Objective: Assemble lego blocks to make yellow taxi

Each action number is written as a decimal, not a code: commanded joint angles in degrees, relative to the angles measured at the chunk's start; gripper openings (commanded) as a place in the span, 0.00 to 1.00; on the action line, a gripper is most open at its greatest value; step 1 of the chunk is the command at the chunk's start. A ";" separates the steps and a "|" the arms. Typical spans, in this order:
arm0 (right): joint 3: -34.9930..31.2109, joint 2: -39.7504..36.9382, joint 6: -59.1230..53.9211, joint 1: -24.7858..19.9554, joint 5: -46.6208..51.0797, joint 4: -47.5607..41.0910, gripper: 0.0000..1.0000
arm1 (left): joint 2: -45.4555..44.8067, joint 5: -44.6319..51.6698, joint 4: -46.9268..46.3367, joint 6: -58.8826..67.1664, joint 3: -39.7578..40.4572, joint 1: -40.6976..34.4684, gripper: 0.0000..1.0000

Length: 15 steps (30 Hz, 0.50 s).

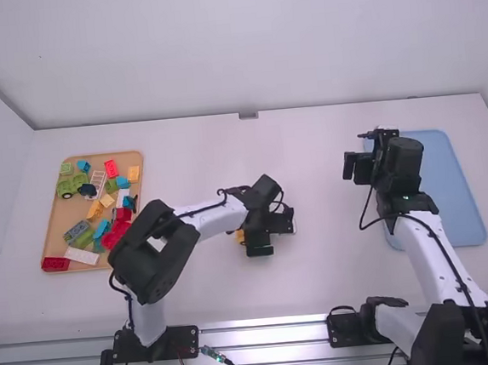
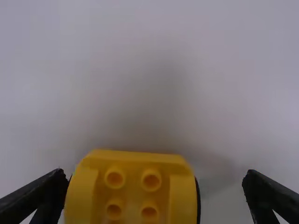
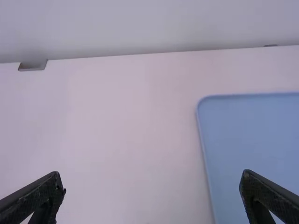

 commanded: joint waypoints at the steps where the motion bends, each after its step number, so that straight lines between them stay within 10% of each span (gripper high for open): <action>1: 2.10 -0.29 0.24 0.15 -0.11 -0.07 0.99 | -5.39 -2.60 -1.27 -0.07 2.29 0.55 0.99; 15: 2.10 -0.29 0.31 0.17 -0.17 -0.11 0.99 | -29.09 -10.86 -5.68 4.21 2.89 8.09 0.99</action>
